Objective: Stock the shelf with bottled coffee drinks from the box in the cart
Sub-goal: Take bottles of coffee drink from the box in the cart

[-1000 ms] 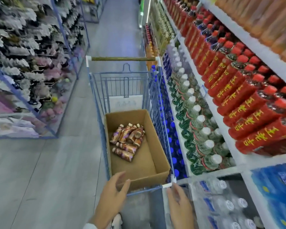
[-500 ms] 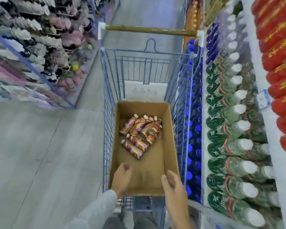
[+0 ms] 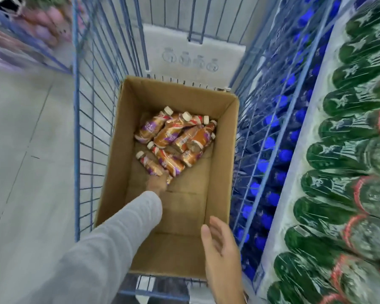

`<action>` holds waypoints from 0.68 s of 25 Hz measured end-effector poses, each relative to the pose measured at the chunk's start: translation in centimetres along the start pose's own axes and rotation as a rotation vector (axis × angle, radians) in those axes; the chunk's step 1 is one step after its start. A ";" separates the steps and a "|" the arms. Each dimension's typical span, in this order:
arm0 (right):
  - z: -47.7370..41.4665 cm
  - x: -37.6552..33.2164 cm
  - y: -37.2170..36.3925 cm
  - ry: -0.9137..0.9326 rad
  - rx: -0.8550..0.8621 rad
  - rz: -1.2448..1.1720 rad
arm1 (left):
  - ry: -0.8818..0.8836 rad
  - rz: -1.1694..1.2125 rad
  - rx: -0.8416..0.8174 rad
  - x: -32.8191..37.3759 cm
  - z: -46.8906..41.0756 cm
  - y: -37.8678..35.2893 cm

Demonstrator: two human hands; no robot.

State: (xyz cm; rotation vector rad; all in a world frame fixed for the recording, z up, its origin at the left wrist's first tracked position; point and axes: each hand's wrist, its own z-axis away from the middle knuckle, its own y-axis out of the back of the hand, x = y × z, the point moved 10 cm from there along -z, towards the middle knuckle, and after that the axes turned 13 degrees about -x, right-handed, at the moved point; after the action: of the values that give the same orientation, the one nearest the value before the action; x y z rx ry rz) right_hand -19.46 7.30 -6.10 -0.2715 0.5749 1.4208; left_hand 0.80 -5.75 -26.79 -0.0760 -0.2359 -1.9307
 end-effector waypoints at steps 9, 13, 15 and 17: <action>-3.9 -3.3 -3.2 0.033 -0.147 0.211 | -0.100 0.124 -0.048 -2.7 4.1 1.9; -11.5 -7.8 -7.1 0.128 -0.209 0.403 | -0.241 0.166 -0.070 -4.9 12.2 4.5; -16.5 -9.0 -9.9 0.136 -0.226 0.558 | -0.253 0.175 -0.061 -6.3 15.3 5.6; -21.0 -9.0 -12.4 0.118 -0.227 0.765 | -0.234 0.227 -0.066 -7.5 17.1 6.3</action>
State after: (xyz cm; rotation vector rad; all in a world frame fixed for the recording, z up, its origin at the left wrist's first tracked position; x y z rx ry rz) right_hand -12.22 -12.84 -20.90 -0.3347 0.6471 2.2283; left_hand 8.37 2.34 -10.54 -0.3591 -0.3050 -1.7017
